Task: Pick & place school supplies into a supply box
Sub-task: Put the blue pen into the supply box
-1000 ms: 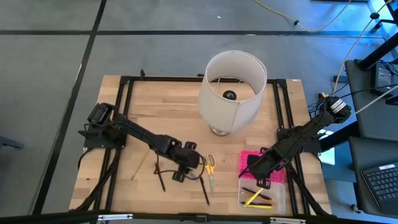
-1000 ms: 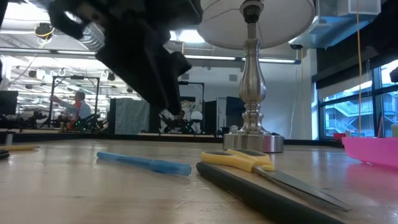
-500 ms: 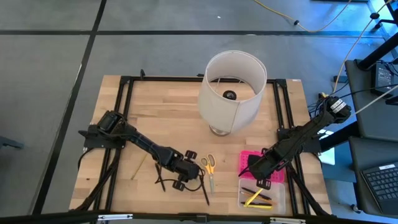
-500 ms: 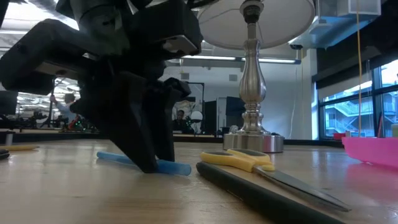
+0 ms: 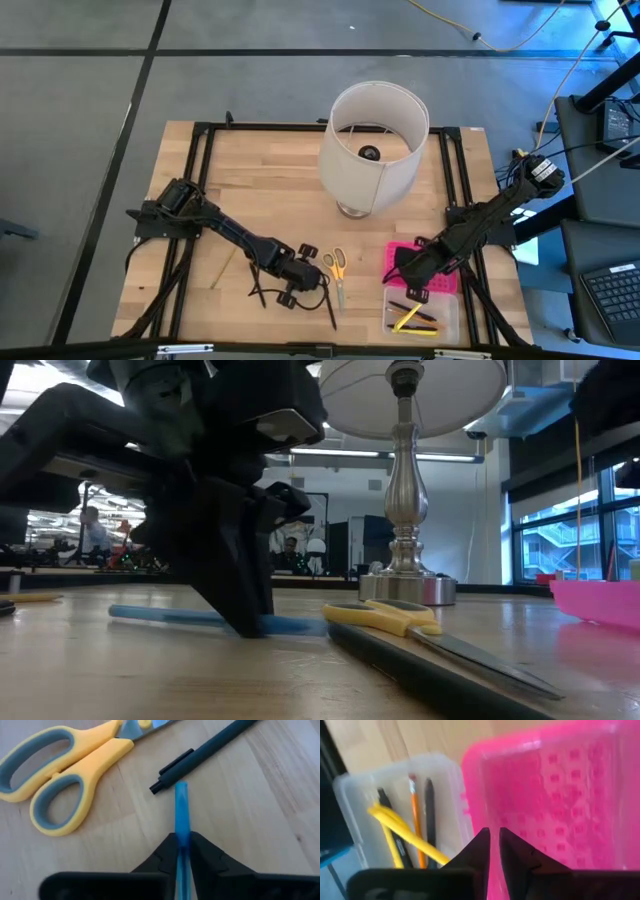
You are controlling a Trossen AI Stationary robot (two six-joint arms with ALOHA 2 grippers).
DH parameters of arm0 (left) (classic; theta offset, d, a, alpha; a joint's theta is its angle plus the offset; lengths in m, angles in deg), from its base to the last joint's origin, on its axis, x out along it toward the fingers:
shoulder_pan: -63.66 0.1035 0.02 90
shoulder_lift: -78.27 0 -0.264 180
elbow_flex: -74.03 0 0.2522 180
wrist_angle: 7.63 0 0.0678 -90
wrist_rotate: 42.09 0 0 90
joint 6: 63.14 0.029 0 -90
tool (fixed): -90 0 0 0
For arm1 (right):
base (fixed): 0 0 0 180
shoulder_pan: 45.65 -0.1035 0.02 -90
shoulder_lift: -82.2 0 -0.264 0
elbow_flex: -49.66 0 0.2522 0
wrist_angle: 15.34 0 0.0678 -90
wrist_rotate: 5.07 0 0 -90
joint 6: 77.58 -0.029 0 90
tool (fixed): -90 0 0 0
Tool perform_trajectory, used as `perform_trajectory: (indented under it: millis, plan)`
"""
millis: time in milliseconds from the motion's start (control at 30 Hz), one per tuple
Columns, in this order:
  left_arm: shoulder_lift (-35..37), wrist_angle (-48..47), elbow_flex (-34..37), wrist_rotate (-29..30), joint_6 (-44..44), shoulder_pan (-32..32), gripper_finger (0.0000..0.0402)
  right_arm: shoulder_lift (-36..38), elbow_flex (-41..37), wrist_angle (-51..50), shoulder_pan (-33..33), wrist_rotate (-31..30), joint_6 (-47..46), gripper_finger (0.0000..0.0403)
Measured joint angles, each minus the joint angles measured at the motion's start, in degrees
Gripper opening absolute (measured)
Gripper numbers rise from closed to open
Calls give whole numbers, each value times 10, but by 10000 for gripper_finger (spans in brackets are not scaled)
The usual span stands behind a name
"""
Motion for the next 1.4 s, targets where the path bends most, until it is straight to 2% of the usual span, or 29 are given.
perform_trajectory:
  millis: [67,200,433,600,733,1000,1133,1233,1400]
  plan:
    - [1,0,0,2,0,0,12,0,0,25,-2,-28,10,46]
    - [11,-5,2,10,0,2,18,0,0,81,-9,-118,83,46]
    - [78,14,3,50,2,17,14,0,0,151,-17,-269,234,46]
    - [110,128,2,62,63,31,15,1,0,212,-33,-403,337,46]
    - [111,205,2,30,140,36,15,1,0,259,-51,-469,403,46]
    - [111,267,1,12,188,50,15,1,0,334,-78,-454,495,46]
    - [111,279,1,12,200,50,15,1,0,362,-76,-440,498,50]
    - [111,290,1,11,202,50,15,1,0,383,-75,-441,521,75]
    - [111,306,1,11,215,50,15,1,0,436,-74,-469,571,146]
